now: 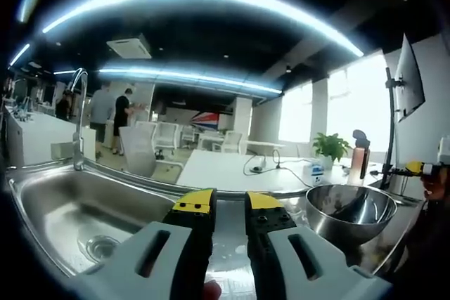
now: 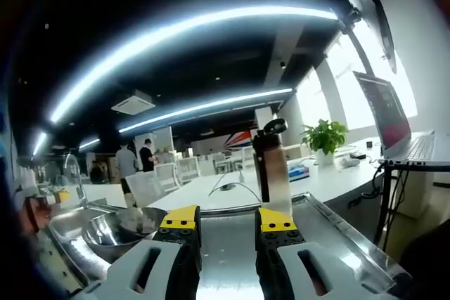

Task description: Pick up bowl with dirty water move over sink pour dirty water into sink return bowl to place

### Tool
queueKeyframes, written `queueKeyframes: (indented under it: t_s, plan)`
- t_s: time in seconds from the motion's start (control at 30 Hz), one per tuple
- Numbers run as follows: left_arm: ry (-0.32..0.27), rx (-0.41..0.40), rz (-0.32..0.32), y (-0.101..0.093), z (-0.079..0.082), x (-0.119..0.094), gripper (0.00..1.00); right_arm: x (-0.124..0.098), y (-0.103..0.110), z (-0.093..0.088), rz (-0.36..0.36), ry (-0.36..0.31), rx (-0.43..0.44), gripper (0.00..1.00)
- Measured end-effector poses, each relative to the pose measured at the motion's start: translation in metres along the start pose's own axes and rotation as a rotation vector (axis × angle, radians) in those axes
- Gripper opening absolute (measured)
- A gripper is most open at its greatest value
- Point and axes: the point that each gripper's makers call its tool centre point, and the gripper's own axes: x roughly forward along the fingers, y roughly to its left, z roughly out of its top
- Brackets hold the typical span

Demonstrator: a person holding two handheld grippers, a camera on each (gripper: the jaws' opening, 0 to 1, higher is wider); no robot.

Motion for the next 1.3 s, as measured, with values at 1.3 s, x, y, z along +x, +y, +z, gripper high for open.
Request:
queueKeyframes:
  t_s: [1.3]
  plan:
    - [0.142, -0.004, -0.122, -0.029, 0.016, 0.009, 0.2, 0.012, 0.05, 0.033, 0.118, 0.078, -0.103, 0.27]
